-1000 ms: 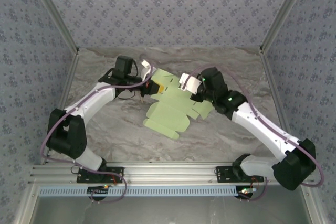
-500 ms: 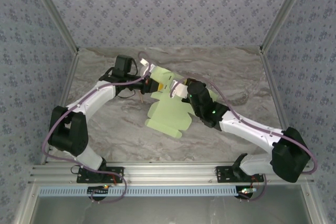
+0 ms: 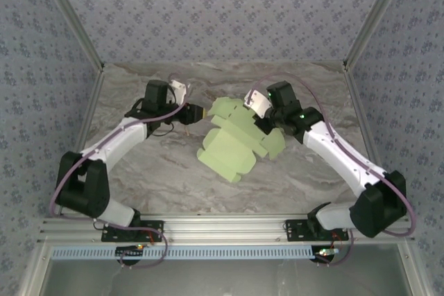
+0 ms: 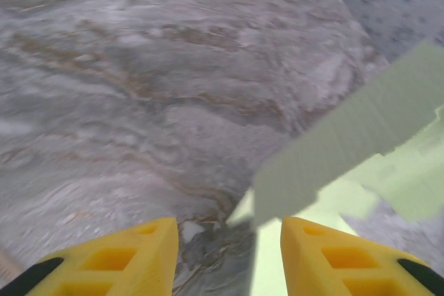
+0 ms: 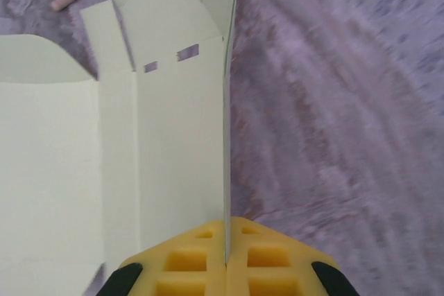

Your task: Fold the paper box

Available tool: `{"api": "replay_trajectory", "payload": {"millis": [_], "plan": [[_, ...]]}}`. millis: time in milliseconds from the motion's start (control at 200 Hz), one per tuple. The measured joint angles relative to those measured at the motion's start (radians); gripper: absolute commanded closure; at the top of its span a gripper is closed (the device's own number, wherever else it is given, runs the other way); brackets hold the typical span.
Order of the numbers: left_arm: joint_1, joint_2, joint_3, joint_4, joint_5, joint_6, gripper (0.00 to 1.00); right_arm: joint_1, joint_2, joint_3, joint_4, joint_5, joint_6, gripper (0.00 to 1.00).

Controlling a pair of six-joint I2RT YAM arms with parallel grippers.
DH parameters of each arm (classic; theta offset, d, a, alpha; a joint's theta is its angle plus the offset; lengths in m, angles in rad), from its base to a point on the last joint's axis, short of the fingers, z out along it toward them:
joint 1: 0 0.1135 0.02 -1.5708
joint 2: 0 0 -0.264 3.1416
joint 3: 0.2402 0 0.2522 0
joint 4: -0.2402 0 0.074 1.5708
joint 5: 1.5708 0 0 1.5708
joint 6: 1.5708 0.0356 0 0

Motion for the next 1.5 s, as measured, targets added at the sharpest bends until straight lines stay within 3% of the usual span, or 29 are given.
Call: {"api": "replay_trajectory", "payload": {"millis": [105,235,345,545,934,1499], "plan": [[-0.045,-0.089,-0.092,0.050,-0.090,-0.080,0.53,-0.039,0.072,0.028,-0.064,-0.040,0.061,1.00],[-0.183,-0.096,-0.107,0.099,-0.139,-0.154,0.53,-0.077,0.131,0.029,-0.106,-0.055,0.127,1.00],[-0.276,-0.013,-0.105,0.172,-0.129,-0.232,0.58,-0.103,0.158,0.030,-0.116,-0.063,0.172,1.00],[-0.358,0.216,-0.064,0.248,-0.127,-0.312,0.71,-0.144,0.184,0.032,-0.114,-0.071,0.233,1.00],[-0.392,0.432,0.065,0.329,-0.101,-0.332,0.89,-0.156,0.214,0.035,-0.106,-0.080,0.261,1.00],[-0.424,0.503,0.065,0.327,-0.136,-0.323,0.90,-0.156,0.237,0.045,-0.093,-0.077,0.267,1.00]]}}
